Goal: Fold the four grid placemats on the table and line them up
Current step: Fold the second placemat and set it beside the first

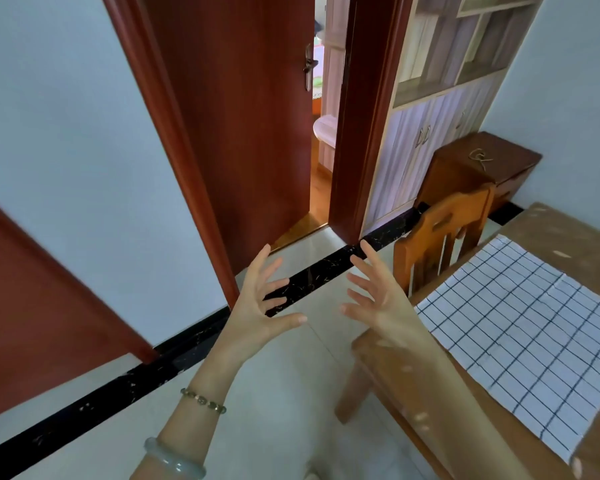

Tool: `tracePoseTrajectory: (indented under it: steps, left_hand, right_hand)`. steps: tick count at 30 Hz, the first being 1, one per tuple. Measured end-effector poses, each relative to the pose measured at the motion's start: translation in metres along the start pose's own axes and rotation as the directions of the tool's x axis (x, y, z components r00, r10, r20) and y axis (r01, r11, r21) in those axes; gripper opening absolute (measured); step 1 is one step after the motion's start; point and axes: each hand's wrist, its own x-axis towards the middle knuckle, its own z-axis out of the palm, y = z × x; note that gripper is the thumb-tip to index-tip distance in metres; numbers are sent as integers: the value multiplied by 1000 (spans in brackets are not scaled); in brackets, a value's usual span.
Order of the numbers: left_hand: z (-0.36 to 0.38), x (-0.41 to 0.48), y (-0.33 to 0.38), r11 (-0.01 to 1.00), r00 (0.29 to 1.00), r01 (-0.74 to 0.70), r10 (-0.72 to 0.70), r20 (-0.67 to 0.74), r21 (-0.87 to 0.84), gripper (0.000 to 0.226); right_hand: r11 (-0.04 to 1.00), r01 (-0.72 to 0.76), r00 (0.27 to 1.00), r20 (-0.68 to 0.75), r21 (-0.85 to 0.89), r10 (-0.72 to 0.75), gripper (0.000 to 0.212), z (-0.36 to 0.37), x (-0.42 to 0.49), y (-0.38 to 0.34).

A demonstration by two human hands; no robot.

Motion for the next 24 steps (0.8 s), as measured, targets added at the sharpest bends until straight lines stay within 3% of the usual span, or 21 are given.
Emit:
tracePoseTrajectory:
  steps: [7, 14, 20, 24]
  left_hand:
    - [-31, 111, -22, 1000, 997, -3, 3, 75, -8, 113]
    - [-67, 254, -44, 999, 969, -38, 31, 245, 24, 110]
    - [-93, 386, -36, 997, 899, -76, 59, 434, 22, 109]
    - [-75, 452, -30, 993, 815, -119, 87, 573, 20, 107]
  right_hand:
    - [998, -47, 998, -43, -37, 45, 96, -8, 99, 7]
    - [996, -84, 975, -207, -12, 79, 100, -11, 206, 16]
    - [997, -76, 919, -387, 6, 72, 103, -22, 291, 15]
    - [996, -90, 851, -517, 30, 92, 101, -41, 319, 16]
